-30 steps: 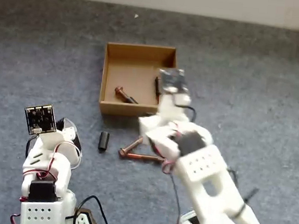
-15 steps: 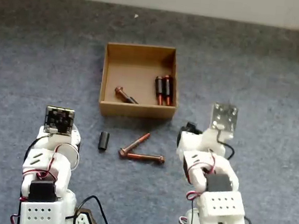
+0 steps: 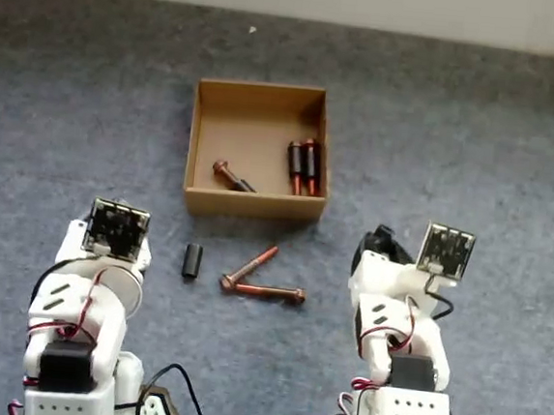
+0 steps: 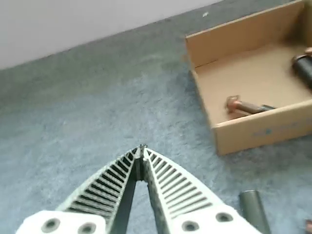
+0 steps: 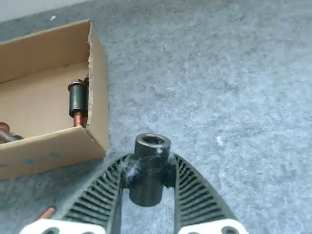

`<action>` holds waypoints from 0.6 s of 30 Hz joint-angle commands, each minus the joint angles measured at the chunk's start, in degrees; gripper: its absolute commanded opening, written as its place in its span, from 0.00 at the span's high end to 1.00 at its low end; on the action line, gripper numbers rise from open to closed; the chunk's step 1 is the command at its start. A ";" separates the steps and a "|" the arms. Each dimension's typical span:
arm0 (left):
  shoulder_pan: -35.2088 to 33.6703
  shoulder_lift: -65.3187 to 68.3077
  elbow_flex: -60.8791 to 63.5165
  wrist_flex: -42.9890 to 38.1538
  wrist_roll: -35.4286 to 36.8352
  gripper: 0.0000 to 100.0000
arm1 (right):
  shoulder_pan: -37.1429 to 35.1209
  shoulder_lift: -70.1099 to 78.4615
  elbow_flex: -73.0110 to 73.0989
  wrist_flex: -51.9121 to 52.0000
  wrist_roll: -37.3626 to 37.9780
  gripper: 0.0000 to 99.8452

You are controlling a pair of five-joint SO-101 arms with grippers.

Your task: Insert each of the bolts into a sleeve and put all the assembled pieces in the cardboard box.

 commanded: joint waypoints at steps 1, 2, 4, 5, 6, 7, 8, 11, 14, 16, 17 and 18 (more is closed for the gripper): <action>7.08 0.04 -8.84 5.71 -0.53 0.99 | 1.54 -4.00 0.13 -1.54 0.26 1.00; 8.40 0.13 -9.80 6.42 -0.53 0.99 | 1.89 -4.79 0.40 -1.54 0.26 1.00; 11.03 0.13 -11.30 7.56 -0.53 0.99 | 2.59 -6.02 1.01 -1.54 0.35 1.00; 12.44 0.57 -11.82 7.91 -0.53 0.99 | 2.77 -6.55 1.27 -1.54 0.44 1.00; 13.76 1.63 -12.53 8.26 -0.53 0.99 | 2.77 -6.99 1.36 -1.54 0.44 1.00; 15.08 3.38 -13.32 8.26 -0.62 0.99 | 2.86 -7.34 1.63 -1.54 0.53 1.00; 16.31 5.93 -14.11 8.18 -0.79 0.99 | 3.21 -7.69 1.89 -1.54 0.53 1.00; 20.79 16.31 -17.45 8.00 -3.52 0.99 | 4.35 -8.66 2.07 -1.54 0.53 1.00; 26.33 27.30 -22.11 7.91 -6.33 0.99 | 5.85 -9.45 2.07 -1.54 0.53 1.00; 29.93 34.24 -25.19 7.82 -8.00 0.97 | 6.73 -9.63 2.07 -1.54 0.53 1.00; 31.43 37.58 -26.59 7.82 -8.18 0.95 | 7.08 -9.80 2.07 -1.54 0.53 1.00; 32.75 40.92 -27.91 7.82 -8.18 0.93 | 7.43 -9.89 2.07 -1.54 0.53 1.00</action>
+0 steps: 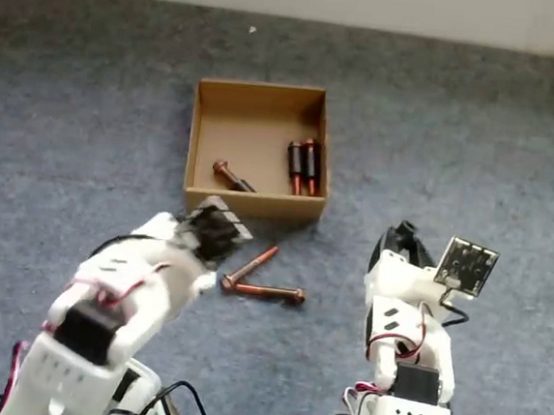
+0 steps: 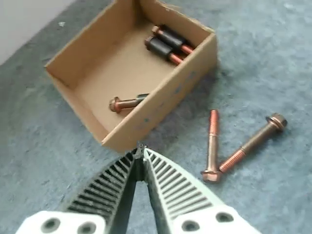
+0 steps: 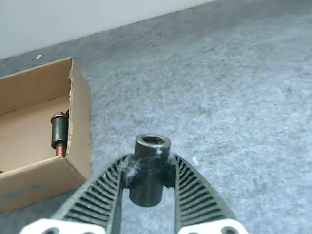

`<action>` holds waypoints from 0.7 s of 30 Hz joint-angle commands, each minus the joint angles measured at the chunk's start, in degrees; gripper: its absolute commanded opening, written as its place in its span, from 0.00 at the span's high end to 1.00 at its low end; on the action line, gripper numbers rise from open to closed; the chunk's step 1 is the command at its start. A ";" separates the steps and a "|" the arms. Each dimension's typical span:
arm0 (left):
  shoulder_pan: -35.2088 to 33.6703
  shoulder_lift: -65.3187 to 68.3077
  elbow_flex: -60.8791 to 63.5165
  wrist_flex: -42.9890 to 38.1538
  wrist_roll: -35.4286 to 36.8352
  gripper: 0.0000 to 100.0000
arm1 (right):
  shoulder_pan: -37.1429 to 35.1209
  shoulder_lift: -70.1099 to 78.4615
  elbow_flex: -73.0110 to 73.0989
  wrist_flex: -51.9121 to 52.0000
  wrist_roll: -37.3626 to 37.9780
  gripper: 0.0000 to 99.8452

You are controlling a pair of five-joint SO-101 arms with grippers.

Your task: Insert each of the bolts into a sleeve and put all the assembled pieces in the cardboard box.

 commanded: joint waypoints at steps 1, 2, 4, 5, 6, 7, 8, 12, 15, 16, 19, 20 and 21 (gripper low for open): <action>7.43 15.60 -8.40 -0.26 -1.67 0.92 | 1.80 -1.45 -0.66 -1.45 0.53 1.00; 8.40 18.77 -9.71 -0.26 -1.67 0.90 | 2.07 -1.45 -0.66 -1.45 0.53 1.00; 9.98 25.01 -12.26 -0.26 -1.76 0.89 | 2.42 -1.45 -0.66 -1.45 0.44 1.00; 10.68 28.00 -13.49 -0.26 -1.85 0.89 | 2.42 -1.45 -0.66 -1.45 0.44 1.00; 11.47 31.08 -14.81 -0.26 -2.46 0.89 | 2.42 -1.45 -0.66 -1.45 0.44 1.00; 12.35 34.07 -16.13 -0.26 -3.87 0.89 | 2.42 -1.45 -0.66 -1.45 0.44 1.00; 13.05 36.97 -17.27 -0.26 -5.27 0.89 | 2.42 -1.45 -0.66 -1.45 0.44 1.00; 14.64 48.48 -22.11 -0.26 -8.18 0.89 | 2.42 -1.45 -0.66 -1.45 0.44 1.00; 15.78 56.84 -25.80 -0.26 -10.73 0.89 | 2.42 -1.45 -0.66 -1.45 0.44 1.00; 16.04 59.47 -26.95 -0.26 -11.16 0.89 | 2.42 -1.45 -0.66 -1.45 0.44 1.00; 18.07 67.03 -30.81 -0.26 -11.43 0.89 | 2.42 -1.45 -0.66 -1.45 0.53 1.00; 18.51 69.23 -32.04 -0.26 -11.34 0.89 | 2.42 -1.45 -0.66 -1.45 0.53 1.00; 18.95 71.43 -33.45 -0.26 -11.34 0.89 | 2.42 -1.45 -0.66 -1.45 0.53 1.00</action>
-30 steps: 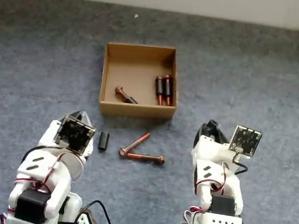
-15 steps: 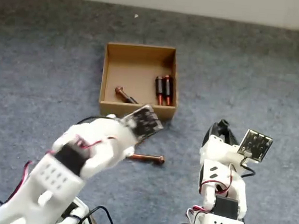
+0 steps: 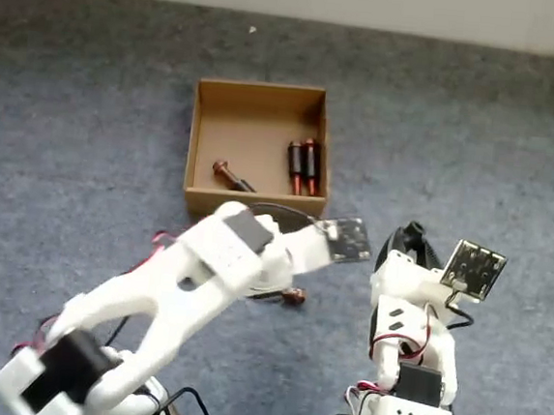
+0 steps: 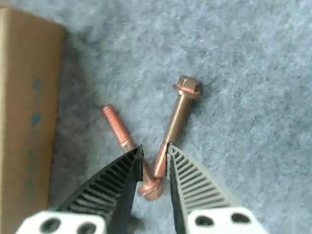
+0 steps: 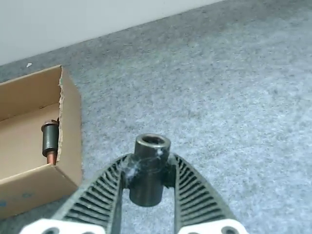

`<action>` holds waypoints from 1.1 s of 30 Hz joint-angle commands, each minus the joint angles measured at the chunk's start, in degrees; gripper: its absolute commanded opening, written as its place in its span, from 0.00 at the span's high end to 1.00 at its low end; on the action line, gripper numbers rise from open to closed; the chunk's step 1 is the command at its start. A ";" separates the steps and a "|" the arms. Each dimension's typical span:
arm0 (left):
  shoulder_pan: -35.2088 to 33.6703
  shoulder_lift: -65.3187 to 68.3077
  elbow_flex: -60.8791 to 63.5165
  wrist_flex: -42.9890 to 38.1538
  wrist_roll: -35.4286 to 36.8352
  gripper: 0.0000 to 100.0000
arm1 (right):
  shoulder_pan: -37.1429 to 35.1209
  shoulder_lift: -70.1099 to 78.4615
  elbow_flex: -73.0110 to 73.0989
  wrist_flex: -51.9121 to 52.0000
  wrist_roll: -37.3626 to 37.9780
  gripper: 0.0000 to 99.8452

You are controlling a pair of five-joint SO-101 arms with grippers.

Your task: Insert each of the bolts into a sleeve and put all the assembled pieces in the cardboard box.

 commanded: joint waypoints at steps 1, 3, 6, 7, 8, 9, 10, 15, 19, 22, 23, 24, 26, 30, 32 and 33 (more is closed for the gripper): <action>2.68 9.36 -7.69 -0.26 -0.70 0.89 | 0.75 -1.01 -0.66 -1.45 0.53 1.00; 2.77 13.41 -9.98 -0.26 -0.70 0.89 | 0.75 -1.01 -0.66 -1.45 0.53 1.00; 2.77 18.42 -12.70 -0.26 -0.70 0.89 | 2.24 -1.01 -0.75 -1.45 0.35 1.00; 2.77 19.74 -13.32 -0.26 -0.70 0.89 | 2.86 -1.01 -0.84 -1.45 0.35 1.00; 2.77 20.88 -13.85 -0.26 -0.62 0.89 | 3.56 -1.01 -0.92 -1.45 0.35 1.00; 2.77 21.67 -14.20 -0.26 -0.62 0.89 | 4.18 -1.01 -1.10 -1.45 0.35 1.00; 2.77 22.20 -14.55 -0.26 -0.62 0.90 | 4.70 -1.01 -1.10 -1.45 0.35 1.00; 2.77 22.20 -14.81 0.00 2.37 0.90 | 6.73 -1.01 -1.10 -1.45 0.35 1.00; 2.68 18.51 -15.25 0.18 3.78 0.90 | 8.84 -1.01 -1.10 -1.45 0.35 1.00; 2.68 13.93 -14.37 1.41 3.78 0.90 | 10.77 -1.01 -1.10 -1.45 0.35 1.00; 2.77 12.26 -13.85 1.67 3.78 0.90 | 11.30 -1.01 -1.10 -1.45 0.35 1.00; 2.77 10.68 -13.14 2.02 3.78 0.90 | 11.74 -1.01 -1.10 -1.45 0.35 1.00; 2.95 7.87 -11.12 2.29 3.78 0.90 | 12.26 -1.01 -1.19 -1.45 0.35 1.00; 5.67 4.70 -5.05 1.76 3.78 0.89 | 12.53 -1.01 -1.19 -1.45 0.35 1.00; 7.60 4.62 -2.68 1.76 3.78 0.89 | 12.53 -1.01 -1.19 -1.45 0.35 1.00; 8.48 4.62 -1.80 1.76 3.78 0.89 | 12.53 -1.01 -1.19 -1.45 0.35 1.00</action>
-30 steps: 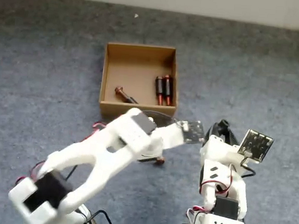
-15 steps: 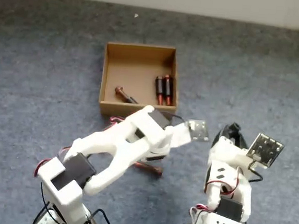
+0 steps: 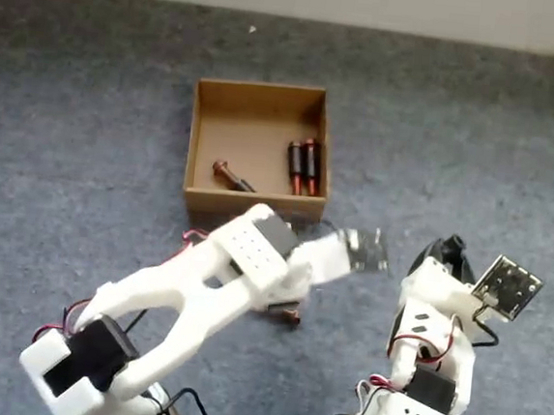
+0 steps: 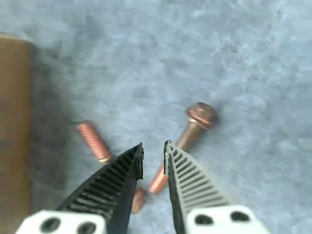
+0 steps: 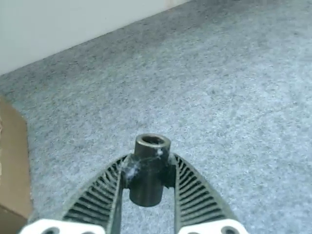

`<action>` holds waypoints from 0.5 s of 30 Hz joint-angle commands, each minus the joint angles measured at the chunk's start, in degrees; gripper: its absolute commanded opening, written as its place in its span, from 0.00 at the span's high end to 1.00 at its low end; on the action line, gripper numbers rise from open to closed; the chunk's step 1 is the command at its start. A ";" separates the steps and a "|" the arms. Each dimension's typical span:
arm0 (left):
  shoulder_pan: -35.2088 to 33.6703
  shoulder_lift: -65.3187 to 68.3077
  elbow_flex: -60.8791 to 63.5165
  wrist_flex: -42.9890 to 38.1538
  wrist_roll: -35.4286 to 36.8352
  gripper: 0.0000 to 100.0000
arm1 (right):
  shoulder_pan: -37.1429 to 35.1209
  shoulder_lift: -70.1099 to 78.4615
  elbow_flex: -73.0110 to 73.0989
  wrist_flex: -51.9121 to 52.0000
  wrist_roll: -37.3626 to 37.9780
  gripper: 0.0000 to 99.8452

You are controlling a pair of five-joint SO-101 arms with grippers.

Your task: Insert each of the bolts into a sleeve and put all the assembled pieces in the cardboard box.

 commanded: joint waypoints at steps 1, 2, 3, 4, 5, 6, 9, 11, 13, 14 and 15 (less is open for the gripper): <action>4.35 -2.68 3.56 0.09 0.53 0.89 | 0.84 -1.01 -1.19 -1.45 0.35 1.00; 4.70 -2.68 4.18 0.00 0.53 0.89 | 0.84 -1.01 -1.19 -1.45 0.44 1.00; 4.88 -2.68 4.62 -0.09 0.53 0.89 | 0.84 -1.01 -1.19 -1.45 0.44 1.00; 4.88 -2.59 5.05 -0.88 0.53 0.89 | 0.84 -1.01 -1.19 -1.45 0.44 1.00; 4.70 -2.59 5.67 -2.02 0.53 0.89 | 0.84 -1.01 -1.19 -1.45 0.44 1.00; 4.62 -2.59 6.46 -3.34 0.53 0.89 | 0.84 -1.01 -1.19 -1.45 0.44 1.00; 4.88 -2.59 8.75 -7.47 0.53 0.89 | 0.84 -1.01 -1.19 -1.45 0.53 1.00; 4.88 -2.59 9.36 -9.49 0.62 0.89 | 0.84 -1.01 -1.10 -1.45 0.53 1.00; 4.53 -2.51 9.36 -10.64 0.62 0.89 | 0.84 -1.01 -1.10 -1.45 0.53 1.00; 4.44 -2.51 9.36 -11.08 0.62 0.89 | 0.84 -1.01 -1.10 -1.45 0.53 1.00; 4.44 -2.51 9.45 -11.43 0.62 0.89 | 0.84 -1.01 -1.01 -1.45 0.53 1.00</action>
